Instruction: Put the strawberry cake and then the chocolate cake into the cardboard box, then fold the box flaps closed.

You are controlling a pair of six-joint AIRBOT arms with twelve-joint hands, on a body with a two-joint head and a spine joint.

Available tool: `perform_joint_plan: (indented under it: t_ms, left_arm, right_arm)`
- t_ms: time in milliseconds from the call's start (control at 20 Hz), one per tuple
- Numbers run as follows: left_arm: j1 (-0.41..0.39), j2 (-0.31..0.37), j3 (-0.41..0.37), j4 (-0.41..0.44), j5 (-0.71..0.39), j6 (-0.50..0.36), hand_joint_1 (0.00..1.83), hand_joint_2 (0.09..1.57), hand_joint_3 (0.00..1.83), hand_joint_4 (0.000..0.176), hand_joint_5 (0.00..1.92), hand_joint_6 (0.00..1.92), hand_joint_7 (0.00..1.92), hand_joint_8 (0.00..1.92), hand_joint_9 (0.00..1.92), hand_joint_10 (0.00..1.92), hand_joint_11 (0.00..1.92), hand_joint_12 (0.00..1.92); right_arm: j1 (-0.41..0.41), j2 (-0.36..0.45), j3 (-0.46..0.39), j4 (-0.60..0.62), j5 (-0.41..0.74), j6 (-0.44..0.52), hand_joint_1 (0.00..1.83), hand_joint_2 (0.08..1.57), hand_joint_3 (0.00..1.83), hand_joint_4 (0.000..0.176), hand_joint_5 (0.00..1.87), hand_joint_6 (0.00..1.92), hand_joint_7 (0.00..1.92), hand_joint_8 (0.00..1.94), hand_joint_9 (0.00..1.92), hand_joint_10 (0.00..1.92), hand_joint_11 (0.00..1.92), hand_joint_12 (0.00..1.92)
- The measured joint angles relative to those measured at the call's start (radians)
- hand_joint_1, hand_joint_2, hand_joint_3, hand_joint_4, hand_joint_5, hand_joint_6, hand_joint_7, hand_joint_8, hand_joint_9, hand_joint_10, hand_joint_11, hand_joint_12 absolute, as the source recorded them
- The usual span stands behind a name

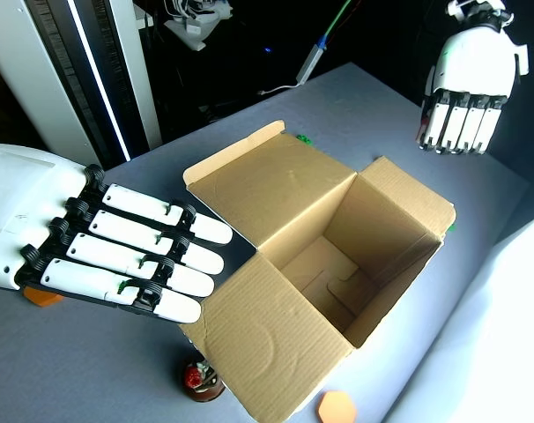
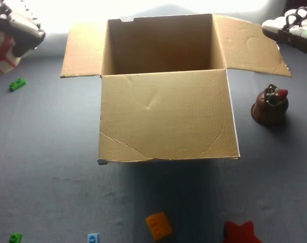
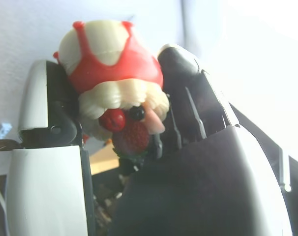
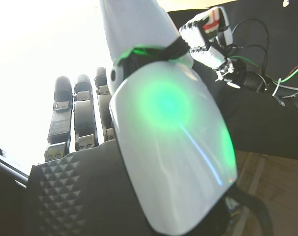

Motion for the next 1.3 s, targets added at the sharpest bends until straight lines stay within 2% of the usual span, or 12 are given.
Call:
perform_joint_plan:
  t_ms: [100,300,400,600,700,800,900,950,1150,1200,1250,1300]
  left_arm:
    - [-0.024,-0.018,0.000,0.026,-0.007,-0.004,1.25,1.37,0.00,0.000,0.49,1.68,0.47,1.77,0.53,1.80,0.39,1.88]
    - [-0.082,-0.057,-0.007,0.081,-0.013,-0.008,1.25,1.38,0.00,0.000,0.49,1.70,0.46,1.77,0.52,1.80,0.39,1.89]
    - [-0.101,-0.088,-0.004,0.096,-0.019,-0.008,1.26,1.37,0.00,0.000,0.52,1.61,0.47,1.78,0.53,1.81,0.37,1.90]
    - [-0.106,-0.148,-0.013,0.116,-0.022,-0.009,1.26,1.36,0.00,0.000,0.52,1.61,0.49,1.76,0.55,1.79,0.38,1.90]
    - [-0.106,-0.177,-0.025,0.130,-0.027,-0.010,1.26,1.36,0.00,0.000,0.51,1.59,0.50,1.76,0.53,1.83,0.41,1.92]
    - [-0.108,-0.211,-0.025,0.133,-0.025,-0.008,1.26,1.36,0.00,0.000,0.51,1.68,0.50,1.71,0.53,1.78,0.40,1.89]
    - [-0.108,-0.241,-0.021,0.134,-0.026,-0.006,1.26,1.37,0.00,0.000,0.51,1.64,0.49,1.75,0.52,1.81,0.38,1.91]
    - [-0.108,-0.263,-0.011,0.138,-0.027,-0.001,1.25,1.38,0.00,0.000,0.51,1.67,0.46,1.78,0.50,1.84,0.37,1.91]
    - [-0.108,-0.324,0.023,0.150,-0.020,0.002,1.26,1.36,0.00,0.000,0.52,1.57,0.50,1.76,0.55,1.82,0.41,1.89]
    - [-0.107,-0.335,0.027,0.158,-0.019,0.003,1.28,1.35,0.00,0.000,0.56,1.47,0.49,1.78,0.55,1.84,0.40,1.91]
    - [-0.104,-0.341,0.027,0.164,-0.016,0.005,1.28,1.35,0.00,0.000,0.56,1.49,0.49,1.77,0.55,1.82,0.37,1.90]
    - [-0.098,-0.348,0.030,0.164,-0.011,0.006,1.27,1.35,0.00,0.000,0.52,1.58,0.51,1.75,0.55,1.79,0.36,1.87]
  right_arm:
    - [0.000,0.000,0.000,0.000,-0.002,0.000,1.25,1.06,0.00,0.028,0.03,0.01,0.07,0.00,0.06,0.01,0.00,0.26]
    - [0.000,0.000,0.000,-0.001,-0.001,0.000,1.27,1.05,0.00,0.021,0.03,0.00,0.11,0.00,0.09,0.01,0.00,0.35]
    - [0.000,0.000,0.000,-0.001,0.000,0.000,1.28,1.05,0.00,0.020,0.03,0.00,0.10,0.01,0.08,0.00,0.00,0.28]
    - [0.000,0.000,0.000,-0.001,0.000,0.000,1.28,1.04,0.00,0.019,0.04,0.00,0.09,0.00,0.07,0.00,0.00,0.27]
    - [0.000,0.000,0.000,-0.001,0.000,0.000,1.26,1.04,0.00,0.011,0.05,0.00,0.09,0.00,0.07,0.00,0.00,0.32]
    - [0.000,0.000,0.000,-0.002,0.000,0.000,1.27,1.03,0.00,0.012,0.05,0.00,0.08,0.00,0.05,0.00,0.00,0.25]
    - [0.000,0.000,0.000,-0.001,0.000,0.000,1.28,1.03,0.00,0.013,0.06,0.01,0.09,0.00,0.06,0.00,0.00,0.25]
    - [0.000,0.000,0.000,-0.001,0.000,0.000,1.29,1.03,0.00,0.012,0.07,0.01,0.08,0.00,0.05,0.00,0.00,0.16]
    - [0.000,0.000,0.000,-0.001,0.000,0.000,1.26,1.05,0.00,0.018,0.06,0.00,0.09,0.00,0.06,0.00,0.00,0.26]
    - [0.000,0.000,0.000,-0.001,0.000,0.000,1.24,1.07,0.01,0.011,0.04,0.00,0.08,0.00,0.08,0.01,0.00,0.34]
    - [0.000,0.000,0.000,-0.001,0.000,0.000,1.22,1.08,0.02,0.012,0.03,0.00,0.08,0.00,0.08,0.01,0.00,0.40]
    - [0.000,0.000,0.000,-0.002,0.001,0.000,1.26,1.07,0.01,0.015,0.04,0.00,0.08,0.00,0.08,0.00,0.00,0.35]
